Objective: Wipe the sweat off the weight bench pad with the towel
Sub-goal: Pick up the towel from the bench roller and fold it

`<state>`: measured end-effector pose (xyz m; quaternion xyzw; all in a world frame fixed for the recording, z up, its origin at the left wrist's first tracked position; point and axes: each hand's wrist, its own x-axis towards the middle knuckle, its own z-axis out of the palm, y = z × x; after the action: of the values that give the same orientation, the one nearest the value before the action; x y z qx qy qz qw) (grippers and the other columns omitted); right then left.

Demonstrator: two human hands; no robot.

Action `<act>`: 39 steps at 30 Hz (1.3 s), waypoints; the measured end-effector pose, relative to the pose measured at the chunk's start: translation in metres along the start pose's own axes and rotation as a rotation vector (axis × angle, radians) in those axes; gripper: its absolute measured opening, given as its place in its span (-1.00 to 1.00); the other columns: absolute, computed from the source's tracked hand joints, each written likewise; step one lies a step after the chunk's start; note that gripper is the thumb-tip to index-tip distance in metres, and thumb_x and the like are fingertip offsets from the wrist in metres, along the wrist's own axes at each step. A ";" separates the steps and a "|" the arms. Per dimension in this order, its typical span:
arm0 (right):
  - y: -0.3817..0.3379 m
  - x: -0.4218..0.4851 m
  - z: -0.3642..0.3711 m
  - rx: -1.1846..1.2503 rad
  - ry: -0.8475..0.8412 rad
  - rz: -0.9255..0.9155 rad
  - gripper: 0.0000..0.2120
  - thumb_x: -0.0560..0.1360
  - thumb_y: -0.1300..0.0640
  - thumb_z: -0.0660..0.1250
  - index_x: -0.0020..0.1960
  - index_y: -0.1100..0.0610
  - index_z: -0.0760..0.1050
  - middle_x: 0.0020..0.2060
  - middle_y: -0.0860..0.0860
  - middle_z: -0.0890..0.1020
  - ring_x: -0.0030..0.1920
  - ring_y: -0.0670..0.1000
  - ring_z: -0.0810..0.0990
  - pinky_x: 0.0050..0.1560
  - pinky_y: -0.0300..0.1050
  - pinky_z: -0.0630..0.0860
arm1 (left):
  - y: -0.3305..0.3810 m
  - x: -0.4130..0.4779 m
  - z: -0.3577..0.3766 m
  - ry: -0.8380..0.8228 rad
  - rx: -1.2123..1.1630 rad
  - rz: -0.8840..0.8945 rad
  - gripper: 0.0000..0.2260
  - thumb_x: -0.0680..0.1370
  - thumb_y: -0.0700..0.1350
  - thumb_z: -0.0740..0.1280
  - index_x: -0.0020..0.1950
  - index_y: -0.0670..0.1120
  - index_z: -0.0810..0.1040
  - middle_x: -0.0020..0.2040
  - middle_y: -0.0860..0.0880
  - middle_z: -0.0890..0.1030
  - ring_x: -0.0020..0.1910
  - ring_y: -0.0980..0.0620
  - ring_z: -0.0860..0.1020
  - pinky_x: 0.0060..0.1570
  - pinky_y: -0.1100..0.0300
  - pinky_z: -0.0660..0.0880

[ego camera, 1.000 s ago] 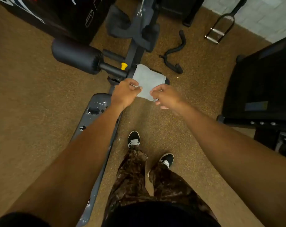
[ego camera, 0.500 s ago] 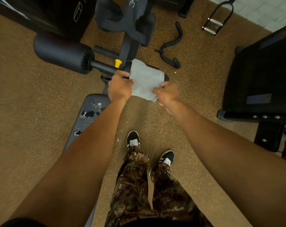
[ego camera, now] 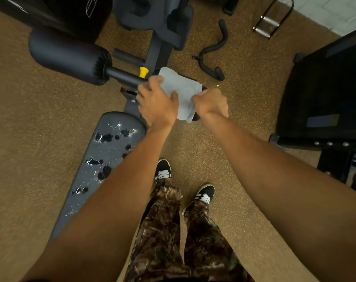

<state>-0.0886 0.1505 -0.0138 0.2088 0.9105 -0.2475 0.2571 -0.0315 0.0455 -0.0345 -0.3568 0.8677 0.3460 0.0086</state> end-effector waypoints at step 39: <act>0.045 -0.081 -0.043 0.374 -0.724 -0.461 -0.22 0.33 -0.07 0.57 0.47 -0.03 0.34 0.29 -0.04 0.56 0.27 -0.05 0.56 0.28 0.01 0.50 | -0.021 -0.041 -0.119 -0.868 -0.609 0.347 -0.81 0.59 -0.37 0.23 0.11 -0.21 0.59 0.00 -0.05 0.62 0.02 0.12 0.56 0.06 0.19 0.46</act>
<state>-0.0181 0.1894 0.0492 -0.0559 0.7245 -0.5151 0.4545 0.0404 -0.0121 0.0540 -0.0196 0.6912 0.6928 0.2047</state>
